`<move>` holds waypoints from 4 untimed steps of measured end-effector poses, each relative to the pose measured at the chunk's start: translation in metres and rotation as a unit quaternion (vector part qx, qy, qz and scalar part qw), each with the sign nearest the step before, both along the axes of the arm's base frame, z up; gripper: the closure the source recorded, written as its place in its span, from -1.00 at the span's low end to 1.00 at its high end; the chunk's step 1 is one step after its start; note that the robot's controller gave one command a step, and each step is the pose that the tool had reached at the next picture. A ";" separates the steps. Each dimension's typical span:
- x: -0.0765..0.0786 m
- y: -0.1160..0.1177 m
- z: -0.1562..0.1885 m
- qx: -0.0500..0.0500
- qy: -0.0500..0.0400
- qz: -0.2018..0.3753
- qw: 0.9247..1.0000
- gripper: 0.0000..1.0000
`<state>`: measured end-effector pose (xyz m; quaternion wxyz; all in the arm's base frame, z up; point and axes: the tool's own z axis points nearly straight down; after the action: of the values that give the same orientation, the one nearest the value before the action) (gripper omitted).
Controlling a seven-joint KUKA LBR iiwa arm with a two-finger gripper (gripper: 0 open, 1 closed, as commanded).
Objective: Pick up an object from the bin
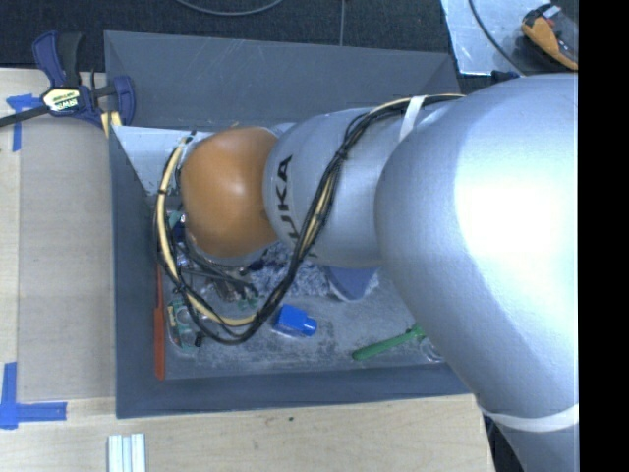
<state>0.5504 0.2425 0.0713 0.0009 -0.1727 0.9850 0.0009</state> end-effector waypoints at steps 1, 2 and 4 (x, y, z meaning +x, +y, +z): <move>-0.004 0.003 0.058 0.001 -0.002 -0.028 1.000 -1.00; -0.038 -0.014 0.028 -0.001 0.003 0.169 0.986 -1.00; -0.020 -0.002 0.001 -0.002 -0.002 0.334 0.942 1.00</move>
Offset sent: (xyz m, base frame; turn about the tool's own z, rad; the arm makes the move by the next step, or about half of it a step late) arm -0.0382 -0.0138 0.0287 -0.3417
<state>0.5307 0.2408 0.0719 0.0024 -0.4921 0.8706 -0.0009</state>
